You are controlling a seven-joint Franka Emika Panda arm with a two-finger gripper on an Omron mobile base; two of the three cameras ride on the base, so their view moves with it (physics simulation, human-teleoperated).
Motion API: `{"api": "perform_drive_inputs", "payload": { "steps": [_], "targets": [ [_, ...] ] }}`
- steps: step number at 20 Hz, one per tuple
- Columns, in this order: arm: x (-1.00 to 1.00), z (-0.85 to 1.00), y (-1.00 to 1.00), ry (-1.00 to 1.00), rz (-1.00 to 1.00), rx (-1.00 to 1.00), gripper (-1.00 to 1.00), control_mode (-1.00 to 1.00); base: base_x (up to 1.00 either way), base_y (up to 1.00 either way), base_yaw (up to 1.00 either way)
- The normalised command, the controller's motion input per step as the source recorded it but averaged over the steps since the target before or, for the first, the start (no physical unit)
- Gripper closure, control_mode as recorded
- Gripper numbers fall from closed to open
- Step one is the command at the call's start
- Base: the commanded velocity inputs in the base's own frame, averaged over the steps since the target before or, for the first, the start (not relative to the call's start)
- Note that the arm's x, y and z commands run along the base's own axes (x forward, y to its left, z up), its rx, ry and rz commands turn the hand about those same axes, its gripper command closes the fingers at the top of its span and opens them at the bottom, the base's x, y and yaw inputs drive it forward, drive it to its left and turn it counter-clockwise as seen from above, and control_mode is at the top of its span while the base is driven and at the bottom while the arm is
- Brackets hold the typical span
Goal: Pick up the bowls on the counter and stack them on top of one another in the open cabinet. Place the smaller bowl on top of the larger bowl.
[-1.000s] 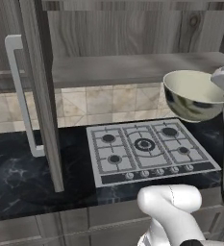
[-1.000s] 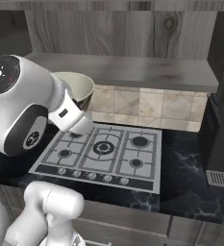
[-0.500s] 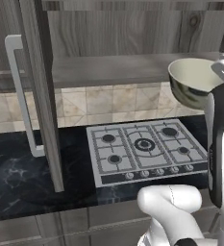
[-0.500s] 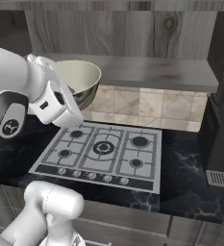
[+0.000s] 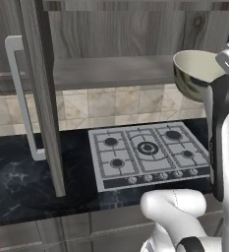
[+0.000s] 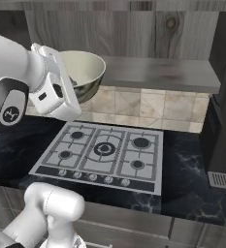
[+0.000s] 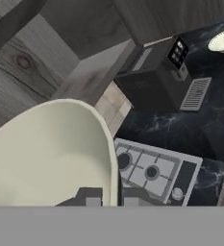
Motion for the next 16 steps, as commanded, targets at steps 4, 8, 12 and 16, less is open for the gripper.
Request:
{"api": "perform_drive_inputs", "payload": {
  "steps": [4, 8, 12, 16],
  "targets": [
    [0.34, 0.11, 0.00, 0.00, 0.00, 0.01, 1.00, -1.00, 0.00, 0.00, 0.00],
    [0.33, 0.04, 0.06, -0.02, 0.00, -0.01, 1.00, -1.00, 0.00, 0.00, 0.00],
    [0.32, 0.00, 0.05, -0.04, 0.03, -0.02, 1.00, -1.00, 0.00, 0.00, 0.00],
    [0.29, 0.00, 0.01, -0.06, 0.08, 0.00, 1.00, -1.00, 0.00, 0.00, 0.00]
  ]
}}
